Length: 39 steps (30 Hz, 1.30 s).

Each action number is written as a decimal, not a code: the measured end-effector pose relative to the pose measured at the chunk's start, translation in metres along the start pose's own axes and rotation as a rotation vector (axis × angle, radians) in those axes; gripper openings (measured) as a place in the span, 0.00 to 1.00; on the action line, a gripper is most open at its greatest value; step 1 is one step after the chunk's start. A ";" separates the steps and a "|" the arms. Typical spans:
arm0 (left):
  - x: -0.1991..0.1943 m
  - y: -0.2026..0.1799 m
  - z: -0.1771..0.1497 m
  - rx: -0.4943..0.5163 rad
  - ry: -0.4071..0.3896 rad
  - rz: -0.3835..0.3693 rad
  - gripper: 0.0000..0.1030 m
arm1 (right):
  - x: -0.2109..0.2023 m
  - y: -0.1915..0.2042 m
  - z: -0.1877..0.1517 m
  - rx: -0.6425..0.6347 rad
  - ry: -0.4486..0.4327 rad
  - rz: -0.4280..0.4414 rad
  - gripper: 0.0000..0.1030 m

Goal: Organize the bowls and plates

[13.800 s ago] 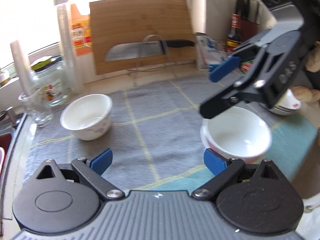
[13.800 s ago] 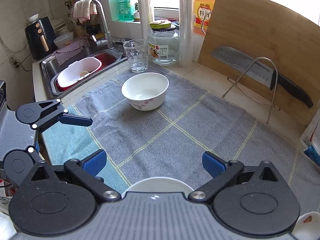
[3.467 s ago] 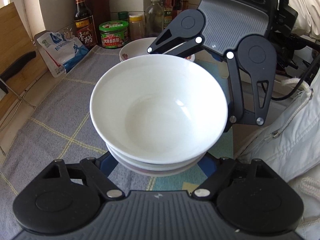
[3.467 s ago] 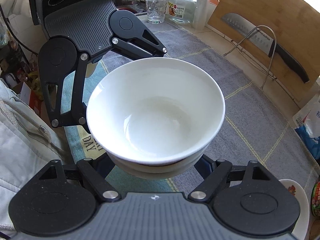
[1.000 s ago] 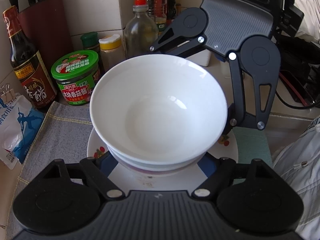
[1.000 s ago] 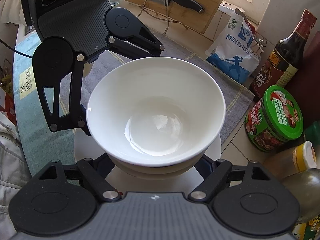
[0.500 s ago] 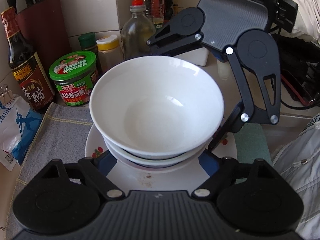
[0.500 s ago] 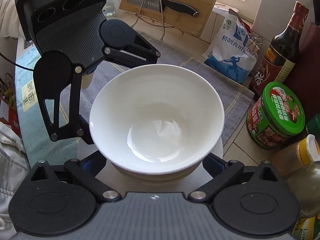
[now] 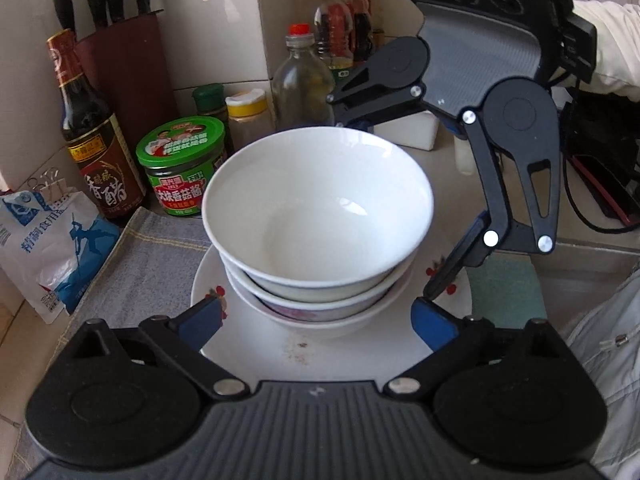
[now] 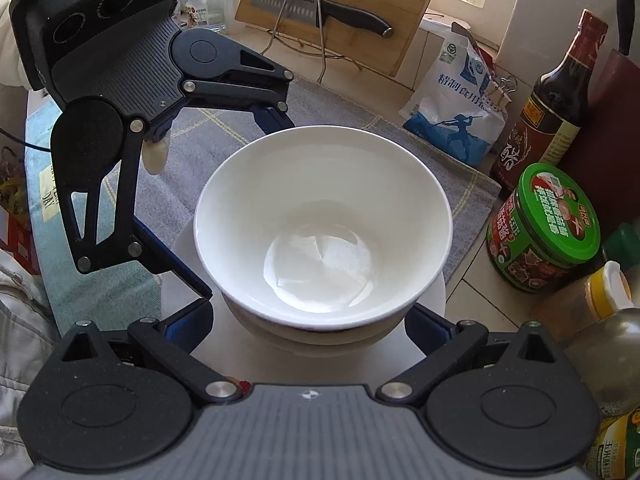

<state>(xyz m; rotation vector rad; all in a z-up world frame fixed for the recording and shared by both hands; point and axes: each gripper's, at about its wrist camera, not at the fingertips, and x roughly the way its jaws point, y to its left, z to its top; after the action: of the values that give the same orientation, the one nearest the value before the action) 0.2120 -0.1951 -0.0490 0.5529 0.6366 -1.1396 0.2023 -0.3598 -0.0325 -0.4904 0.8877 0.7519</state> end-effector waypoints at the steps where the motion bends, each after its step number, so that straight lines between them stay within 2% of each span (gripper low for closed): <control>1: -0.003 0.000 -0.001 -0.020 -0.010 0.015 0.98 | -0.002 0.001 -0.001 0.010 -0.007 -0.004 1.00; 4: -0.015 -0.001 -0.005 -0.072 -0.059 0.054 0.98 | -0.008 0.005 -0.002 0.039 -0.019 -0.039 1.00; 10: -0.049 -0.009 -0.012 -0.114 -0.223 0.194 0.99 | -0.020 0.023 0.000 0.126 -0.013 -0.198 1.00; 11: -0.054 -0.012 -0.013 -0.108 -0.251 0.233 0.99 | -0.022 0.027 0.002 0.150 -0.003 -0.227 1.00; 15: -0.065 -0.023 -0.013 -0.105 -0.307 0.510 1.00 | -0.024 0.040 0.007 0.293 0.030 -0.334 1.00; 16: -0.068 -0.023 -0.014 -0.111 -0.312 0.553 1.00 | -0.025 0.043 0.007 0.349 0.032 -0.347 1.00; 17: -0.071 -0.023 -0.014 -0.129 -0.310 0.566 1.00 | -0.027 0.046 0.007 0.405 0.031 -0.359 1.00; 23: -0.104 -0.029 -0.031 -0.235 -0.340 0.492 1.00 | -0.042 0.081 -0.001 0.701 -0.011 -0.531 1.00; 26: -0.114 -0.033 -0.039 -0.306 -0.280 0.455 1.00 | -0.044 0.097 -0.012 0.913 -0.038 -0.562 1.00; 28: -0.122 -0.035 -0.045 -0.351 -0.260 0.433 0.99 | -0.042 0.110 -0.016 1.007 -0.051 -0.583 1.00; 32: -0.134 -0.045 -0.054 -0.374 -0.190 0.464 1.00 | -0.042 0.144 -0.011 1.063 -0.081 -0.646 1.00; 36: -0.144 -0.051 -0.058 -0.433 -0.081 0.482 0.99 | -0.044 0.172 0.000 1.046 -0.072 -0.695 1.00; 39: -0.154 -0.054 -0.058 -0.457 -0.037 0.468 0.99 | -0.050 0.188 0.006 1.039 -0.078 -0.735 1.00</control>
<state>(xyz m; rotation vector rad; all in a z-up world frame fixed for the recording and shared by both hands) 0.1078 -0.0727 0.0155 0.2643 0.6659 -0.5377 0.0427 -0.2530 -0.0019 0.1616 0.8203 -0.3881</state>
